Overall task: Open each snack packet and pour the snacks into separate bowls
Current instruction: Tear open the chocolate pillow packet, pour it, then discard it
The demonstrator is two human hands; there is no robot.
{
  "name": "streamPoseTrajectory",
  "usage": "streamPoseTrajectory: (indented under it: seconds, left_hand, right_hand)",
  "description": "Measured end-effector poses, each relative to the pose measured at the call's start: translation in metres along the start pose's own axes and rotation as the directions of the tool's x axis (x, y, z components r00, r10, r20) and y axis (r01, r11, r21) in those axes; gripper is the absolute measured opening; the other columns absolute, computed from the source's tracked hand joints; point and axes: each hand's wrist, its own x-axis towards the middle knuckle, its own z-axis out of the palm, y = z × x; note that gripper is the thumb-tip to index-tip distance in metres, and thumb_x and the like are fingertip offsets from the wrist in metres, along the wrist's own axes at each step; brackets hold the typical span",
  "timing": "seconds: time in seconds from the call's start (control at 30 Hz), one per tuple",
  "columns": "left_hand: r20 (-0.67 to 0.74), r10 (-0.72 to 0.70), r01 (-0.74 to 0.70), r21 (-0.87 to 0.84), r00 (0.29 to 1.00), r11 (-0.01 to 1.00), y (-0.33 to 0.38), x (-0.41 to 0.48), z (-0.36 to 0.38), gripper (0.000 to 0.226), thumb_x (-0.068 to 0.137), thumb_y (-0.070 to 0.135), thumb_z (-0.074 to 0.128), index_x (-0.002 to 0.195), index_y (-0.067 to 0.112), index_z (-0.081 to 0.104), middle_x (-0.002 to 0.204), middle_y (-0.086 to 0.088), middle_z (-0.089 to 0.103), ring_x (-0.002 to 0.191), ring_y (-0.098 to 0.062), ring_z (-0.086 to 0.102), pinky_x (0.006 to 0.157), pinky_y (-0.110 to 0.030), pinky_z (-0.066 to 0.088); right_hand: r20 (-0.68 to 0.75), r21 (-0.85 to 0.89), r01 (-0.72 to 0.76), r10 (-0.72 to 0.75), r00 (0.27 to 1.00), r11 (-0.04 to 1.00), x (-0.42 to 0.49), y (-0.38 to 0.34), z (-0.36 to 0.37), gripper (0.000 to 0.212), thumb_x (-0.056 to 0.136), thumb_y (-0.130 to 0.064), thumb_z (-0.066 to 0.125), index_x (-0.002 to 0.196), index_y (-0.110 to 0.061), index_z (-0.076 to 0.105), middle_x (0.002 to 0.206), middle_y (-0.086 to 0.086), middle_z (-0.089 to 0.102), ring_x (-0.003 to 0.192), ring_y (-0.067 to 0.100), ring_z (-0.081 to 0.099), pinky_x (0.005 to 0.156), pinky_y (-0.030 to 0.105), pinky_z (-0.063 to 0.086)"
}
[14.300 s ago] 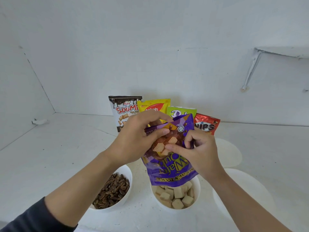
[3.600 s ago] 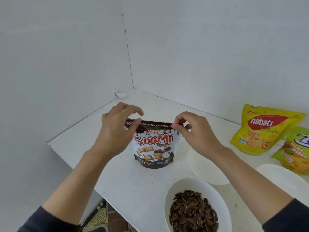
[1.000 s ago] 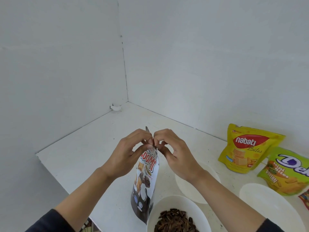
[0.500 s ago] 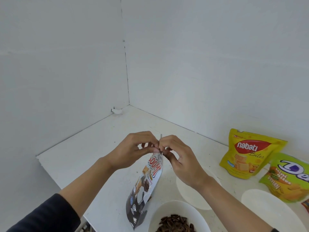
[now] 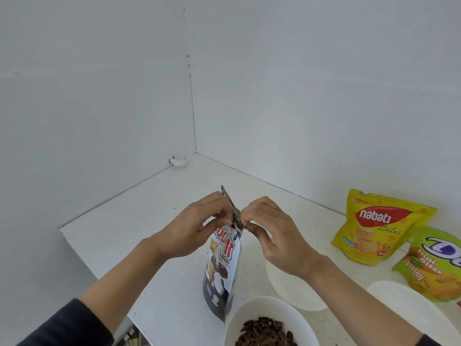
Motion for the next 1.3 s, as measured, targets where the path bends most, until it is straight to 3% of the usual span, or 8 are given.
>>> streamPoseTrajectory:
  seconds: [0.2, 0.37, 0.5, 0.6, 0.7, 0.87, 1.1, 1.3]
  left_hand:
    - [0.133, 0.019, -0.034, 0.108, 0.991, 0.994, 0.005, -0.006, -0.017, 0.011, 0.103, 0.014, 0.050, 0.101, 0.009, 0.060, 0.122, 0.006, 0.059, 0.096, 0.000, 0.056, 0.080, -0.011, 0.042]
    - [0.223, -0.028, -0.002, 0.132, 0.974, 0.991, 0.002, -0.002, -0.020, 0.016, 0.106, 0.021, 0.049, 0.107, 0.012, 0.061, 0.099, 0.010, 0.063, 0.086, -0.011, 0.059, 0.074, -0.031, 0.050]
    - [0.246, -0.010, -0.031, 0.164, 0.969, 0.986, 0.000, -0.002, -0.022, 0.017, 0.107, 0.025, 0.046, 0.111, 0.018, 0.060, 0.103, 0.017, 0.058, 0.088, -0.005, 0.057, 0.075, -0.027, 0.050]
    - [0.238, -0.027, -0.021, 0.196, 0.971, 0.980, -0.002, -0.002, -0.021, 0.017, 0.107, 0.025, 0.047, 0.117, 0.024, 0.061, 0.113, 0.015, 0.059, 0.096, -0.007, 0.059, 0.079, -0.033, 0.052]
    - [0.222, -0.018, -0.056, 0.324, 0.975, 0.944, -0.002, -0.002, -0.022, 0.017, 0.107, 0.033, 0.041, 0.118, 0.035, 0.054, 0.109, 0.023, 0.053, 0.089, 0.006, 0.051, 0.074, -0.026, 0.042]
    - [0.183, -0.080, -0.012, 0.457, 0.980, 0.889, -0.009, -0.008, -0.032, 0.025, 0.106, 0.047, 0.032, 0.115, 0.039, 0.054, 0.101, 0.019, 0.057, 0.084, -0.007, 0.052, 0.075, -0.036, 0.044]
    - [0.040, -0.059, 0.047, 0.243, 0.997, 0.969, -0.009, -0.009, -0.022, 0.012, 0.099, 0.035, 0.063, 0.092, 0.027, 0.058, 0.089, 0.016, 0.057, 0.079, -0.010, 0.054, 0.074, -0.034, 0.046]
    - [0.035, -0.142, 0.106, 0.490, 0.989, 0.865, -0.005, -0.011, -0.017, 0.031, 0.102, 0.062, 0.032, 0.094, 0.035, 0.044, 0.089, 0.016, 0.048, 0.081, -0.008, 0.046, 0.087, -0.036, 0.036]
  right_hand:
    - [0.112, 0.011, -0.040, 0.039, 0.993, 0.999, -0.002, 0.004, -0.002, 0.021, 0.092, 0.007, 0.056, 0.093, -0.014, 0.055, 0.095, -0.010, 0.058, 0.099, 0.015, 0.045, 0.084, 0.028, 0.043]
    - [0.217, 0.085, -0.112, 0.091, 0.972, 0.990, 0.009, -0.002, -0.007, 0.013, 0.094, -0.005, 0.060, 0.096, -0.018, 0.057, 0.111, -0.012, 0.060, 0.112, 0.018, 0.046, 0.096, 0.028, 0.040]
    - [0.300, 0.025, -0.139, 0.125, 0.946, 0.990, 0.017, 0.005, -0.011, 0.017, 0.092, -0.014, 0.064, 0.106, -0.023, 0.062, 0.103, -0.016, 0.060, 0.109, 0.016, 0.045, 0.094, 0.027, 0.041]
    - [0.321, -0.026, -0.114, 0.116, 0.940, 0.993, 0.019, 0.008, -0.008, 0.013, 0.090, -0.019, 0.068, 0.103, -0.022, 0.069, 0.106, -0.016, 0.055, 0.108, 0.011, 0.043, 0.094, 0.024, 0.039]
    - [0.317, -0.150, -0.081, 0.126, 0.940, 0.985, 0.019, 0.009, -0.008, 0.012, 0.087, -0.033, 0.072, 0.087, -0.022, 0.069, 0.110, -0.015, 0.047, 0.109, 0.012, 0.041, 0.097, 0.035, 0.041]
    - [0.278, -0.247, -0.086, 0.155, 0.948, 0.965, 0.013, 0.019, -0.015, 0.024, 0.088, -0.045, 0.068, 0.082, -0.022, 0.067, 0.111, -0.014, 0.052, 0.112, 0.013, 0.043, 0.096, 0.044, 0.041]
    - [0.226, -0.075, -0.165, 0.178, 0.958, 0.983, 0.013, 0.011, -0.007, 0.026, 0.091, -0.050, 0.065, 0.082, -0.025, 0.068, 0.105, -0.013, 0.052, 0.106, 0.011, 0.048, 0.090, 0.034, 0.044]
    - [0.216, -0.235, -0.067, 0.120, 0.969, 0.970, 0.012, 0.009, 0.002, 0.041, 0.095, -0.060, 0.052, 0.085, -0.023, 0.066, 0.100, -0.011, 0.057, 0.113, 0.010, 0.047, 0.096, 0.036, 0.038]
